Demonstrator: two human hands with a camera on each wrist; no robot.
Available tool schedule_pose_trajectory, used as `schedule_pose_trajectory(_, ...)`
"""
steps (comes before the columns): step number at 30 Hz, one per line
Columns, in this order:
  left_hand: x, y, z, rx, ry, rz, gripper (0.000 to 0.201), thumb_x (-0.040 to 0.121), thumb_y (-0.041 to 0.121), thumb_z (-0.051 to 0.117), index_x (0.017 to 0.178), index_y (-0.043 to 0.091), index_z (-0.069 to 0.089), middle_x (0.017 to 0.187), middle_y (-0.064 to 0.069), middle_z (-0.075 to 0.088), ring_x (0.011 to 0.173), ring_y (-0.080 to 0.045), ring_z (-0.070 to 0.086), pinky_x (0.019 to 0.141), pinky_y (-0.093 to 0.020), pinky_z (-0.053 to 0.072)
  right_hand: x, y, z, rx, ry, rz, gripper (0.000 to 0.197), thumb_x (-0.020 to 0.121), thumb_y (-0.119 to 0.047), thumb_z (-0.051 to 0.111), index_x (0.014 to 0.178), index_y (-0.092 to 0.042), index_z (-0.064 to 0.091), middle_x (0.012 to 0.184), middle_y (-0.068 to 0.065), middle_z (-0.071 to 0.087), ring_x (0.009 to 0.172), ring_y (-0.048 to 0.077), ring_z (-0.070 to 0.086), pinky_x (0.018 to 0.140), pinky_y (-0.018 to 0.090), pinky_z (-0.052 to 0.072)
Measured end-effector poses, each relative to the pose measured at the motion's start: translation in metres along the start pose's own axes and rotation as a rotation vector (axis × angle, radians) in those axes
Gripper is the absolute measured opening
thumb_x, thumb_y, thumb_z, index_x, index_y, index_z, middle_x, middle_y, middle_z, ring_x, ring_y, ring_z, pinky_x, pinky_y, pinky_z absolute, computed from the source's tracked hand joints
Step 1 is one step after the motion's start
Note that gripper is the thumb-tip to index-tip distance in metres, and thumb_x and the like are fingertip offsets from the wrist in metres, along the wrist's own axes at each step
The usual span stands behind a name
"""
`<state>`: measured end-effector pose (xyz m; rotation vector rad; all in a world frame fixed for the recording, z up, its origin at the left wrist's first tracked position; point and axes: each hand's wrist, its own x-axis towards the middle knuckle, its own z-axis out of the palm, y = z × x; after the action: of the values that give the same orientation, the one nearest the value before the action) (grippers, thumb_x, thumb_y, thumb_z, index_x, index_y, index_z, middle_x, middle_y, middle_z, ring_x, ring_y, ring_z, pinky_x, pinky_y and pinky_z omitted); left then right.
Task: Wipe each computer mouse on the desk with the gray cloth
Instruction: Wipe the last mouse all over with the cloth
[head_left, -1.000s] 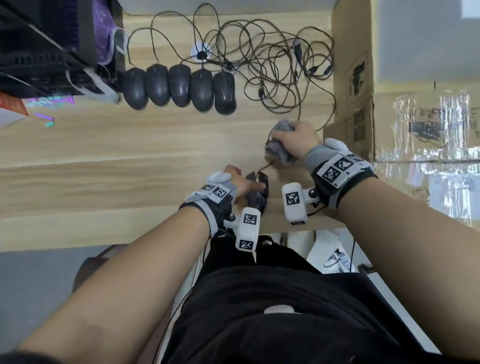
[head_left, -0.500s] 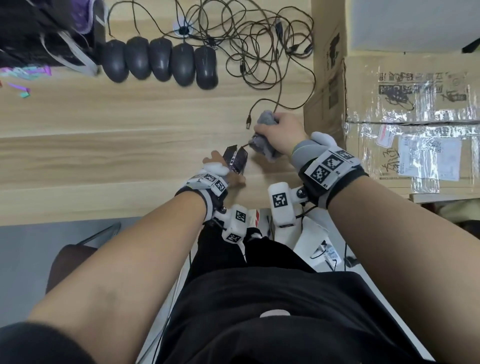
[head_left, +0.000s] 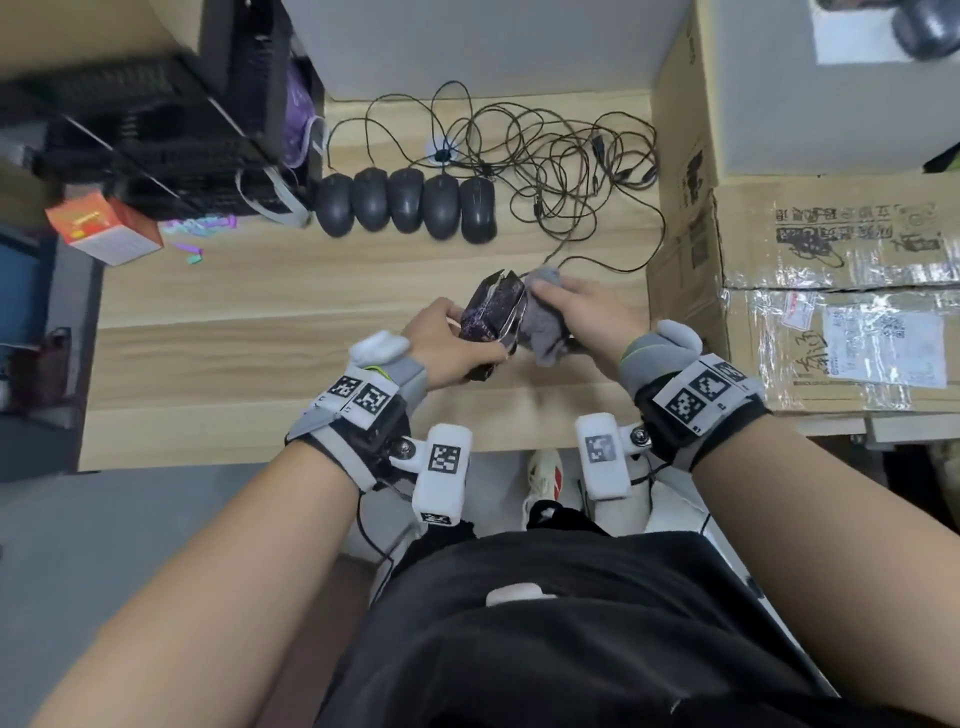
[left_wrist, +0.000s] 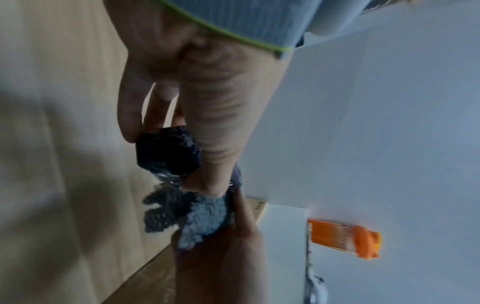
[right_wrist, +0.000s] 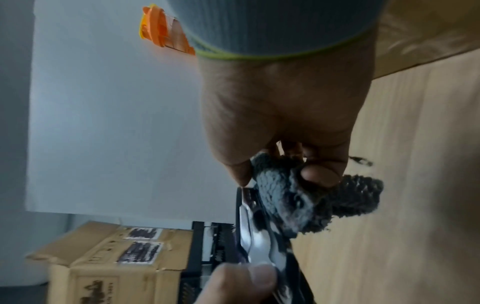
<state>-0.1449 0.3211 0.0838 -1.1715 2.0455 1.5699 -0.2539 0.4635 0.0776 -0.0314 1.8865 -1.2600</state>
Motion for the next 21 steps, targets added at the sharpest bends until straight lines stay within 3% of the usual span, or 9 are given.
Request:
schedule_pose_trajectory(4,-0.016,0.021,-0.035,-0.059,-0.015,0.100,0.063,0.055,0.031,0.089,0.099,0.017,0.047,0.070,0.003,0.065,0.052,-0.011,0.055,0.052,-0.028,0.051,-0.015,-0.035,0.024,0.189,-0.002,-0.091,0.020,0.098,-0.032,0.052,0.089,-0.019,0.065,0.088,0.006,0.070,0.072,0.019,0.066,0.059,0.025,0.049)
schedule_pose_trajectory(6,-0.020,0.028,-0.054,-0.108,-0.021,0.130,0.066,0.063,0.027,0.091,0.111,0.015,0.047,0.075,0.002,0.066,0.054,-0.010,0.056,0.052,-0.022,0.042,-0.020,-0.050,0.033,0.234,-0.008,-0.144,0.019,0.099,-0.031,0.050,0.092,-0.021,0.065,0.091,0.005,0.069,0.073,0.017,0.065,0.054,0.023,0.048)
schedule_pose_trajectory(8,-0.027,0.035,-0.073,-0.167,-0.071,0.121,0.062,0.065,0.036,0.091,0.112,0.021,0.054,0.088,0.002,0.069,0.072,-0.013,0.062,0.063,-0.028,0.045,-0.023,-0.062,0.044,0.249,-0.026,-0.183,0.020,0.098,-0.031,0.050,0.099,-0.019,0.066,0.094,0.007,0.069,0.075,0.021,0.064,0.055,0.026,0.049)
schedule_pose_trajectory(10,-0.034,0.044,-0.083,-0.274,-0.166,0.098,0.035,0.080,0.044,0.081,0.105,0.025,0.065,0.096,0.003,0.073,0.086,-0.016,0.067,0.071,-0.031,0.053,-0.022,-0.068,0.046,0.248,-0.030,-0.202,0.022,0.098,-0.032,0.050,0.104,-0.017,0.066,0.094,0.010,0.067,0.074,0.023,0.063,0.056,0.029,0.048)
schedule_pose_trajectory(11,-0.037,0.046,-0.090,-0.345,-0.211,0.081,0.035,0.086,0.052,0.073,0.106,0.024,0.069,0.101,0.002,0.075,0.092,-0.017,0.069,0.075,-0.034,0.056,-0.023,-0.072,0.049,0.234,-0.024,-0.210,0.021,0.098,-0.031,0.050,0.102,-0.016,0.065,0.090,0.011,0.065,0.070,0.023,0.061,0.053,0.027,0.046)
schedule_pose_trajectory(13,-0.040,0.049,-0.100,-0.506,-0.314,0.024,0.061,0.086,0.074,0.056,0.114,0.022,0.072,0.113,0.001,0.074,0.101,-0.020,0.068,0.085,-0.039,0.057,-0.024,-0.078,0.057,0.217,-0.022,-0.222,0.019,0.099,-0.029,0.049,0.095,-0.017,0.065,0.084,0.013,0.061,0.062,0.023,0.055,0.045,0.024,0.039)
schedule_pose_trajectory(15,-0.039,0.050,-0.105,-0.657,-0.392,-0.038,0.079,0.083,0.085,0.040,0.114,0.020,0.071,0.110,-0.003,0.072,0.099,-0.024,0.065,0.091,-0.043,0.051,-0.024,-0.082,0.061,0.208,-0.022,-0.219,0.020,0.099,-0.029,0.049,0.093,-0.017,0.065,0.086,0.016,0.060,0.064,0.026,0.054,0.044,0.024,0.038)
schedule_pose_trajectory(18,-0.039,0.051,-0.113,-0.736,-0.405,-0.073,0.081,0.084,0.089,0.032,0.113,0.021,0.065,0.099,-0.004,0.071,0.091,-0.026,0.063,0.089,-0.046,0.050,-0.024,-0.091,0.065,0.199,0.016,-0.243,0.023,0.100,-0.028,0.048,0.089,-0.014,0.063,0.086,0.021,0.060,0.073,0.033,0.051,0.045,0.024,0.038)
schedule_pose_trajectory(21,-0.038,0.051,-0.115,-0.720,-0.404,-0.066,0.078,0.086,0.087,0.029,0.119,0.024,0.061,0.101,-0.007,0.069,0.088,-0.029,0.063,0.087,-0.049,0.050,-0.028,-0.104,0.060,0.203,0.078,-0.312,0.027,0.101,-0.027,0.046,0.087,-0.011,0.062,0.080,0.019,0.060,0.074,0.034,0.050,0.052,0.030,0.037)
